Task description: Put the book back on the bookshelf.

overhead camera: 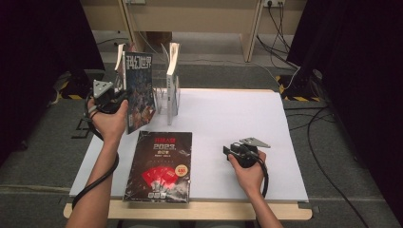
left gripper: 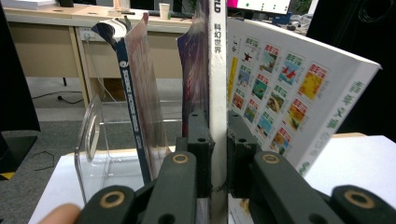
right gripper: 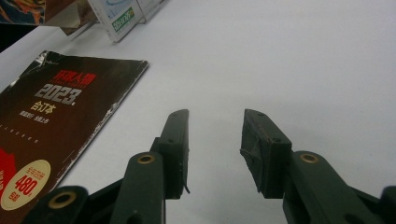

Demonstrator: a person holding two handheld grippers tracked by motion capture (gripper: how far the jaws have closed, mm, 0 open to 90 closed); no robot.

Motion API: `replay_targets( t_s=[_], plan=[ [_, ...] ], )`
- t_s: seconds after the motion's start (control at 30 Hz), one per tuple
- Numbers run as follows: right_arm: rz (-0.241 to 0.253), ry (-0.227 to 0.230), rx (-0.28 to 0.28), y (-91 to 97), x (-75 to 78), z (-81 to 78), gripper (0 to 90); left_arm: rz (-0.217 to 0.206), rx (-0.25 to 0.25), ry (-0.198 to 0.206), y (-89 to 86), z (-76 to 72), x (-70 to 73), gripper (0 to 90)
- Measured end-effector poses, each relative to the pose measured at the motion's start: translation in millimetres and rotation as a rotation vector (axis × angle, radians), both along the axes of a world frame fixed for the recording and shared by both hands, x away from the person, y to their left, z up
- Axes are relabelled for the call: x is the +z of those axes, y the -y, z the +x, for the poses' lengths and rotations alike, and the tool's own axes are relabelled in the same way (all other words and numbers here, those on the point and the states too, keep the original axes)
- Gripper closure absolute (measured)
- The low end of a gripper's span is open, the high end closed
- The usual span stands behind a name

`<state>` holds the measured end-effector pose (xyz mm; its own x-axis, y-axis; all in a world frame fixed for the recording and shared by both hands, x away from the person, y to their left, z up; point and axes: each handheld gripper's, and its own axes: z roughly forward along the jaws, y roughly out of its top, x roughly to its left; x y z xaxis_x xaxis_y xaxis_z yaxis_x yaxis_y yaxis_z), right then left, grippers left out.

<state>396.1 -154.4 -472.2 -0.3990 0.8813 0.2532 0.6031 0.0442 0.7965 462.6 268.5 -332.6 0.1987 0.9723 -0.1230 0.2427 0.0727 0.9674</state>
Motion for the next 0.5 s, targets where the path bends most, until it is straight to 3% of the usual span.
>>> replay_targets(
  t_s=[0.5],
  plan=[
    [0.006,-0.005,0.003,1.5,-1.7,0.7,61.9,0.023,0.049,0.017,4.2,29.9,1.6,82.6]
  ],
)
